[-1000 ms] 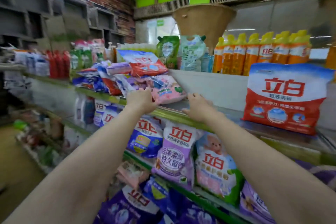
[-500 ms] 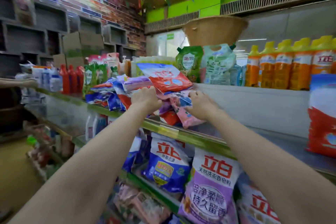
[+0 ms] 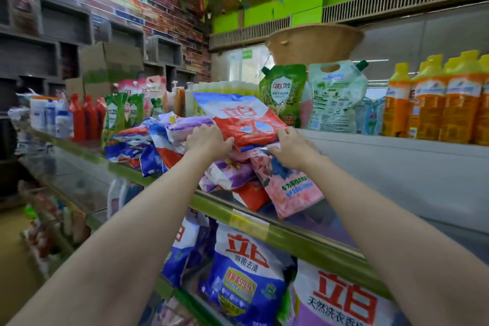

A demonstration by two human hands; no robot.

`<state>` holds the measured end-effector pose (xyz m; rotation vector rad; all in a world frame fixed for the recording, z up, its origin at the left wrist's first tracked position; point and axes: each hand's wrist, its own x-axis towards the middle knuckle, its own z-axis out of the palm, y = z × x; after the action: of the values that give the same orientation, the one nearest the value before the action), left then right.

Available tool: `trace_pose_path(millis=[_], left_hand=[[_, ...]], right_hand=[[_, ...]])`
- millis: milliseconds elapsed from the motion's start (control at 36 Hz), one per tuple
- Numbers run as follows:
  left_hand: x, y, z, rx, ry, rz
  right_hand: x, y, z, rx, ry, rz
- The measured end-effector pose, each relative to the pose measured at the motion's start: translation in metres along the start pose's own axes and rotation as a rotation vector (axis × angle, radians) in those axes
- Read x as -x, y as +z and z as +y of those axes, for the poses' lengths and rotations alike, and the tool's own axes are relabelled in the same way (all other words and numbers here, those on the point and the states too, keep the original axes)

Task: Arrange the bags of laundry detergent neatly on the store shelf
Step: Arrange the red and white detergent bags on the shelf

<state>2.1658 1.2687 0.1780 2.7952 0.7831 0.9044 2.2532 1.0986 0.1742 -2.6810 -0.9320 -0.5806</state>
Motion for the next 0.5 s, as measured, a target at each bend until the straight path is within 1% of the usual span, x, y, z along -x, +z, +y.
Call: trace_pose_path(millis=[111,306,361,444,500], left_hand=[[-0.026,0.012,0.008,0.099,-0.138,-0.041],[-0.066,0.024,0.025,0.341,-0.367,-0.032],[-0.073,0.026,0.033,0.451,-0.392,-0.002],[-0.078,0.027,0.046,0.612,-0.339,0.061],[-0.077,0.026,0.052,0.667,-0.315,0.131]], right_hand=[[-0.027,0.006,0.011,0.02,-0.003,0.018],[-0.065,0.016,0.028,-0.066,0.047,0.003],[-0.072,0.02,0.033,-0.121,0.068,0.002],[-0.077,0.025,0.037,-0.167,0.086,-0.012],[-0.076,0.026,0.038,-0.179,0.095,-0.013]])
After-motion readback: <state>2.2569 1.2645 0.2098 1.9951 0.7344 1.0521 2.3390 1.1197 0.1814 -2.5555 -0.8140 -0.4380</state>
